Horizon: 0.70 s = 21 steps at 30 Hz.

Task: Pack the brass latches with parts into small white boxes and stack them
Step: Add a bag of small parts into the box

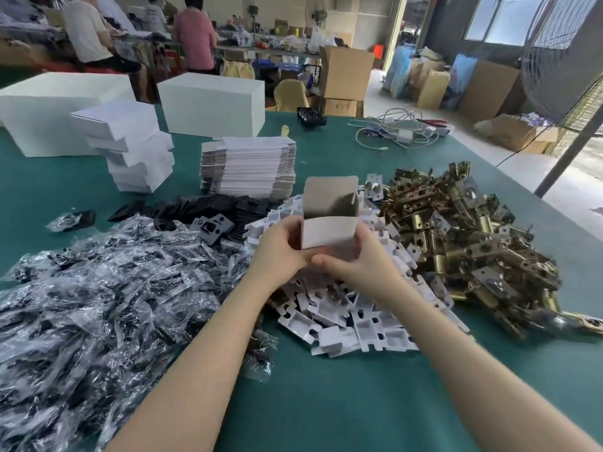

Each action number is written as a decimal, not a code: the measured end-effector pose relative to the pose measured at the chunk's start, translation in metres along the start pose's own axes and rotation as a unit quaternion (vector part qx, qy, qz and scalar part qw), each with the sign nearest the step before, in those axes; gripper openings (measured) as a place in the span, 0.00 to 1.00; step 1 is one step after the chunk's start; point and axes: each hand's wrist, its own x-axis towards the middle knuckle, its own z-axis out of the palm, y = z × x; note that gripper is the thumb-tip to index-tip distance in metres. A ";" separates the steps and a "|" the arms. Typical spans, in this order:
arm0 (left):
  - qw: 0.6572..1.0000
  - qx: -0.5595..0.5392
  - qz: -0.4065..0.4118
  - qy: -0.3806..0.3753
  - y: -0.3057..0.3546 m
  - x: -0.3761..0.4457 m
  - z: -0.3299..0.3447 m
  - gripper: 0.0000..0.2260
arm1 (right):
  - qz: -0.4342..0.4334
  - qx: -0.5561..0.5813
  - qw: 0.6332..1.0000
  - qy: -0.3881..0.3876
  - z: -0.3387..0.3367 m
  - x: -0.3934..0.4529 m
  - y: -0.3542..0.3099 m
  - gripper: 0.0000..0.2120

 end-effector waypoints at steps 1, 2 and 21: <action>1.000 0.012 0.004 -0.011 0.003 0.000 0.001 0.20 | -0.016 0.015 1.000 0.018 0.004 -0.005 0.008 0.27; 1.000 0.016 0.004 -0.023 0.007 -0.001 0.004 0.20 | -0.032 0.028 0.998 0.042 0.005 -0.009 0.013 0.25; 0.779 0.604 -0.020 -0.165 0.037 0.079 -0.019 0.08 | 0.001 0.036 0.991 0.127 -0.007 -0.033 0.032 0.14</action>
